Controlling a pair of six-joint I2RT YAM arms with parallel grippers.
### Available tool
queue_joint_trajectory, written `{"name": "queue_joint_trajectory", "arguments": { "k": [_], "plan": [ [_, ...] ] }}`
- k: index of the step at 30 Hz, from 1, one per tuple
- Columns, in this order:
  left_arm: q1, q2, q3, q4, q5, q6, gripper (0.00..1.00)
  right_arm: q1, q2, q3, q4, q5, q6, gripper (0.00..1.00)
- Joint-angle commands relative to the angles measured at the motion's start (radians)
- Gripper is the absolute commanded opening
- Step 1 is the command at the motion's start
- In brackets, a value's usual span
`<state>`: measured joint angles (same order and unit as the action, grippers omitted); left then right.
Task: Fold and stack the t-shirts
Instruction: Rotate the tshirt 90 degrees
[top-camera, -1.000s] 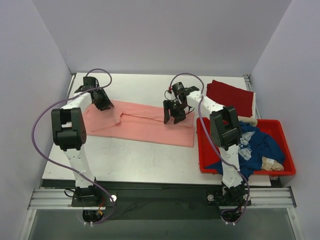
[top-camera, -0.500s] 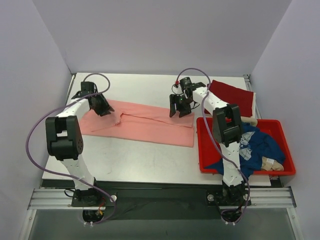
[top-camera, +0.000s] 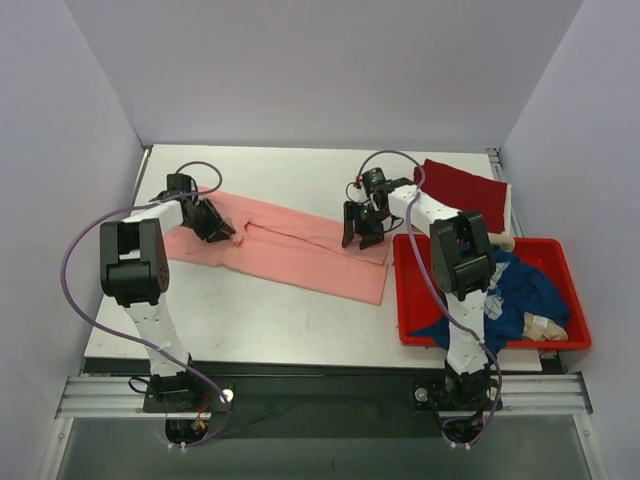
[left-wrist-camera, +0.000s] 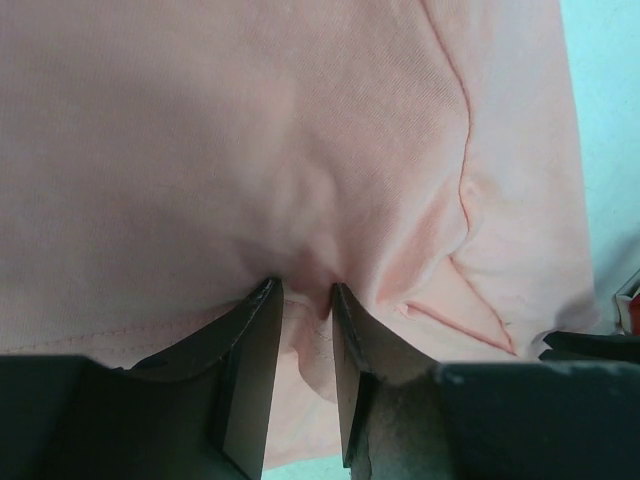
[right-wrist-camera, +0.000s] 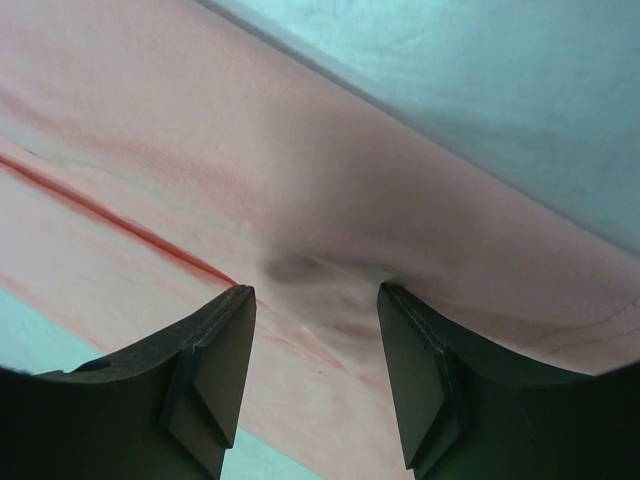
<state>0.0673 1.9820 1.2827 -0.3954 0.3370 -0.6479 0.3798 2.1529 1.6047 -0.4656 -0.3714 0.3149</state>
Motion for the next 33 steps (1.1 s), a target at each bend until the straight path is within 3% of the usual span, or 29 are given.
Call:
{"name": "queue_joint_trajectory", "arguments": {
  "k": [1, 14, 33],
  "plan": [
    [-0.003, 0.093, 0.042, -0.013, -0.072, 0.056, 0.38, 0.048, -0.004, -0.129, -0.105, 0.037, 0.041, 0.53],
    [-0.02, 0.274, 0.381, -0.243, -0.165, 0.284, 0.38, 0.244, -0.148, -0.325, -0.044, 0.048, 0.193, 0.52],
    [-0.178, 0.462, 0.711, -0.425, -0.236, 0.393, 0.37, 0.419, -0.087, -0.25, 0.031, -0.078, 0.259, 0.52]
  ]
}}
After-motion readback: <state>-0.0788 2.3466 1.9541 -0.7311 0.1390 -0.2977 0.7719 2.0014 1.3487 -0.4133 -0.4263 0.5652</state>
